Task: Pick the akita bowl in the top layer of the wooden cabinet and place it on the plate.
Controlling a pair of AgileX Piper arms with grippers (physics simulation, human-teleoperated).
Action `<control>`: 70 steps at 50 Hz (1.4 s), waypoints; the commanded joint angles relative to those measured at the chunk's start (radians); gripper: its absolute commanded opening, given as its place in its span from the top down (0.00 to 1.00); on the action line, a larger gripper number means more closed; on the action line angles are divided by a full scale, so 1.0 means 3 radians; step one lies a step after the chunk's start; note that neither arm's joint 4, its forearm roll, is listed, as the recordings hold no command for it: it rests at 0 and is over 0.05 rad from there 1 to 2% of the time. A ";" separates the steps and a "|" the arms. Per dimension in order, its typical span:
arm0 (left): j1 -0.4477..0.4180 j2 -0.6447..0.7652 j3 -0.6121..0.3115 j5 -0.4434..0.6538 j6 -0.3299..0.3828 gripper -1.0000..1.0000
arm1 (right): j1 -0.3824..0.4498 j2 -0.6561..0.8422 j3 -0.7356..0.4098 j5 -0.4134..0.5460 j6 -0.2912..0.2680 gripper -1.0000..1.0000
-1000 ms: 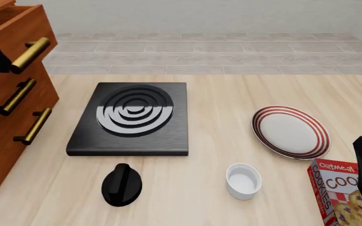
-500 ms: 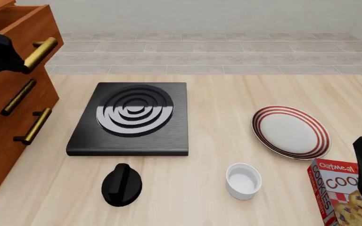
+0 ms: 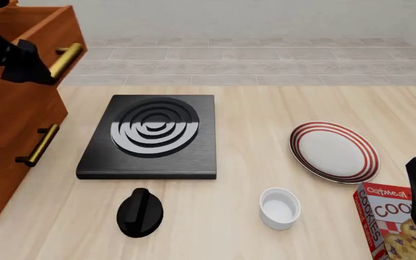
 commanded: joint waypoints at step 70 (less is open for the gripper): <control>-0.1099 0.0362 -0.0397 0.0149 -0.0372 0.00 | 0.0001 -0.0006 -0.0009 0.0004 -0.0003 0.00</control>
